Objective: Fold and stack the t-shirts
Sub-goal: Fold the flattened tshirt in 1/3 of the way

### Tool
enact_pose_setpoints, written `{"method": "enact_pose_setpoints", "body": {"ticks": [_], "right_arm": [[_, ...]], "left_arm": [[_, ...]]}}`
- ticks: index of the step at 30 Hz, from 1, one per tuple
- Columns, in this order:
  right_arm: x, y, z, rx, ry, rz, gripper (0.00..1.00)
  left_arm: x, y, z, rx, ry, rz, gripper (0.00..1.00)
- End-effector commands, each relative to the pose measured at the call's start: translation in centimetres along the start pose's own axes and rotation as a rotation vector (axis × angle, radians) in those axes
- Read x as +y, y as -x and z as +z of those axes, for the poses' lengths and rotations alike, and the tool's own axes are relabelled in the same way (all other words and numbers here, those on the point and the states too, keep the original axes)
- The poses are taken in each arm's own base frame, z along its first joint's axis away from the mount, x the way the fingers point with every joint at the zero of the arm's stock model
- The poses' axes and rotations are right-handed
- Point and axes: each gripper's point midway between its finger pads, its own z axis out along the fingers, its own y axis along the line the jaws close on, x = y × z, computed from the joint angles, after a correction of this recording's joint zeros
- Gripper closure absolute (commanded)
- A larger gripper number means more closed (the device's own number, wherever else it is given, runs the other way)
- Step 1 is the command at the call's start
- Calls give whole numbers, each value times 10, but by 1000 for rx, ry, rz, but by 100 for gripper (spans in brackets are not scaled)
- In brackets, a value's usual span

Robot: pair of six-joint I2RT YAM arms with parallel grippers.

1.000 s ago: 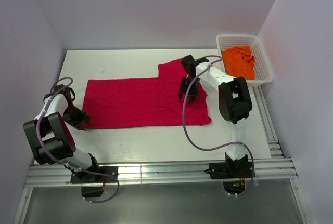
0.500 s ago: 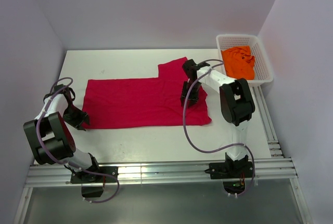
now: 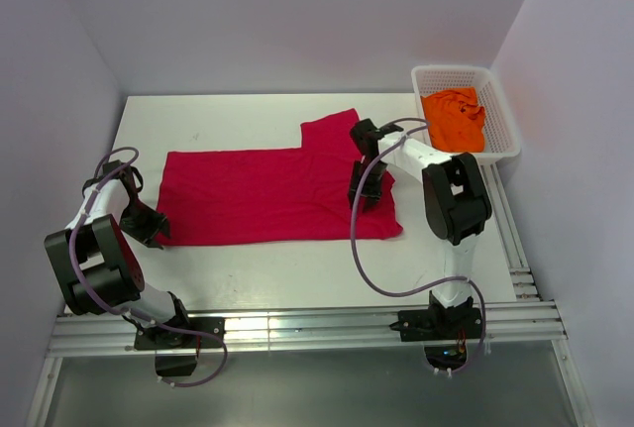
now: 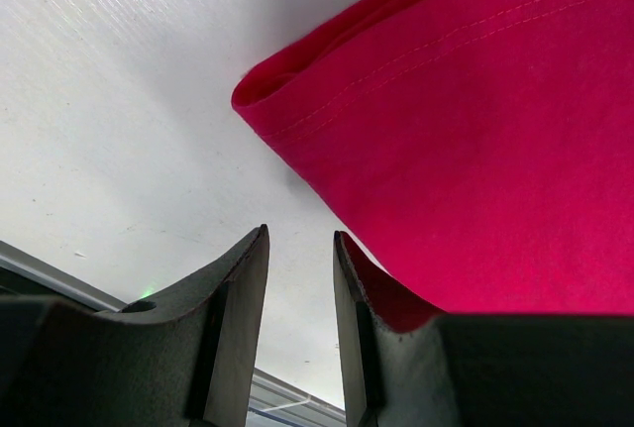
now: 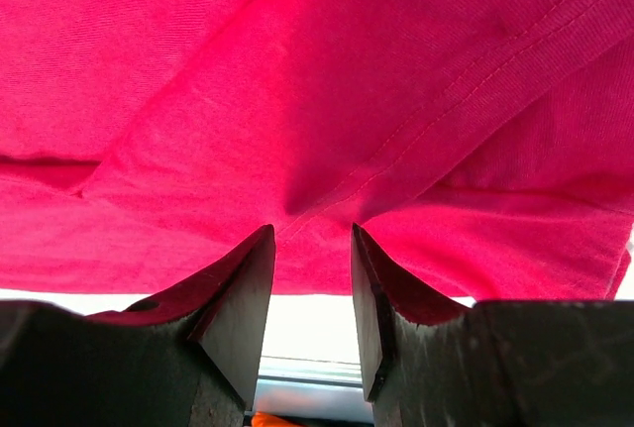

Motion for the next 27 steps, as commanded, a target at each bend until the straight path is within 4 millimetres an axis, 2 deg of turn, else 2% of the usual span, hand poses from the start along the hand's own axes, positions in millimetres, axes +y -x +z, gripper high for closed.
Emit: {"method": "enact_pose_setpoints", "body": {"ticks": [1,9,22,26,27], "right_arm": [[2,4,-14,-54,17,2,56],[-2,0,-7,-44,17,6,57],[1,11,2,-42,10,6,59],[0,11,4,-39,4,6,62],[-1,11,5,-35,1,6,65]], "left_arm": [[-1,8,-6,-42,-9,8,62],[0,8,-6,-43,-8,6,62],[-1,7,-6,-43,-6,11,62],[-1,7,-6,-41,-6,11,62],[-1,7,-6,-39,-5,9,62]]}}
